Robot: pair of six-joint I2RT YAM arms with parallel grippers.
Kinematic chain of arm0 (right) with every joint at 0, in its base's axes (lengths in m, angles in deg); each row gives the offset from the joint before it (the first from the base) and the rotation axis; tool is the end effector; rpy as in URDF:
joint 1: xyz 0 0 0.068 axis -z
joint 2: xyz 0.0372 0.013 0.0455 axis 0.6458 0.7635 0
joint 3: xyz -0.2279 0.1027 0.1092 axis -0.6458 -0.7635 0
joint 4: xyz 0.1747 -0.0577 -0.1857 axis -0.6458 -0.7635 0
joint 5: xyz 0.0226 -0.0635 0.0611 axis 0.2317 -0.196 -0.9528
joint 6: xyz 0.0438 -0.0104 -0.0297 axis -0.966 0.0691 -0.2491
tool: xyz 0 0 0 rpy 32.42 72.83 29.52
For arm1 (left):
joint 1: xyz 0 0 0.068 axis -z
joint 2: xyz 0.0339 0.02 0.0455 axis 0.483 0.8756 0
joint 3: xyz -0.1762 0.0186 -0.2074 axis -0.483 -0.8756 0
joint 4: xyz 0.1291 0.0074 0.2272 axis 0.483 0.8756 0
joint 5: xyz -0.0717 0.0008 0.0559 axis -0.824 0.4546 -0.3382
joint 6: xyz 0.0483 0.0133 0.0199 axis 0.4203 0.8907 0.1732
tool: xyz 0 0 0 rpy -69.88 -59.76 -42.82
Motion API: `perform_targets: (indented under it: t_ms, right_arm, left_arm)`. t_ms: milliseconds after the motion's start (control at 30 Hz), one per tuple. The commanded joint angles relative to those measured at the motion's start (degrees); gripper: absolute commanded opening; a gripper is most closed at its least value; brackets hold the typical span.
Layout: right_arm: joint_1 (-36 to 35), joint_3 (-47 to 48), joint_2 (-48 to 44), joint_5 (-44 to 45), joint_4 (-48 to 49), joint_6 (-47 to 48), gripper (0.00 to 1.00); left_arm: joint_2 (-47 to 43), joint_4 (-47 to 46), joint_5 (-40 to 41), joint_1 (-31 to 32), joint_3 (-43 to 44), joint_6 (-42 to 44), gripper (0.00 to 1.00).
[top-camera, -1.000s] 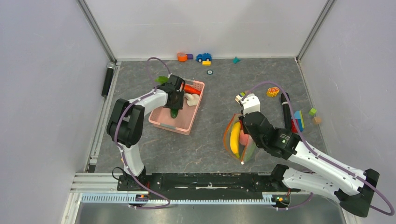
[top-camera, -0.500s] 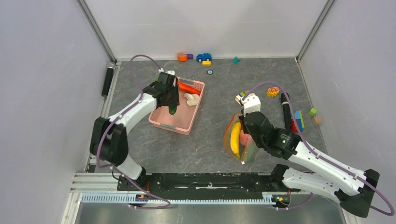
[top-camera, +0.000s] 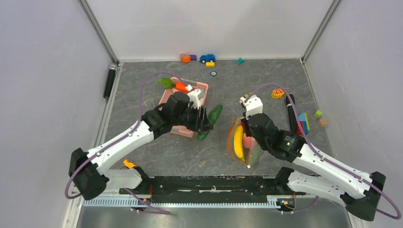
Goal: Place the food in the zip-top bag and seal the zipper
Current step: Place the fake vegetable in the zipper food storage bag.
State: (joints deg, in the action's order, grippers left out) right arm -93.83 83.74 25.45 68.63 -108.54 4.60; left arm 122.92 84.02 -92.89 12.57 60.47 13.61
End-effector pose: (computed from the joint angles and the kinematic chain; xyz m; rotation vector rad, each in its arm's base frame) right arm 0.1257 0.1372 0.3072 -0.3465 2.0069 0.1171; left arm 0.1997 -0.1875 0.3065 0.4212 2.3135 -0.8967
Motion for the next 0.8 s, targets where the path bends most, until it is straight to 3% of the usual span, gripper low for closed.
perform_targets:
  t_ms: [0, 200, 367, 533, 767]
  right_arm:
    - [0.0, -0.1, -0.4, -1.2, 3.3, 0.5, 0.02]
    - [0.0, -0.2, -1.0, -0.4, 3.3, 0.5, 0.02]
    - [0.0, -0.5, -1.6, 0.2, 3.6, 0.0, 0.02]
    - [0.0, -0.4, -1.9, -0.3, 3.8, -0.2, 0.02]
    - [0.0, -1.1, -3.0, -1.4, 4.3, -0.5, 0.02]
  left_arm:
    - [-4.9, 0.3, -8.7, 7.5, -1.9, -6.1, 0.24]
    - [-8.5, 3.3, -13.4, 14.7, -5.7, -8.3, 0.27]
    - [-8.0, 0.5, -13.9, 18.1, -6.5, -11.3, 0.30]
    - [-2.0, -4.1, -10.7, 20.6, -2.5, -12.3, 0.27]
    - [7.0, 1.0, -4.2, 20.9, 7.1, -11.9, 0.20]
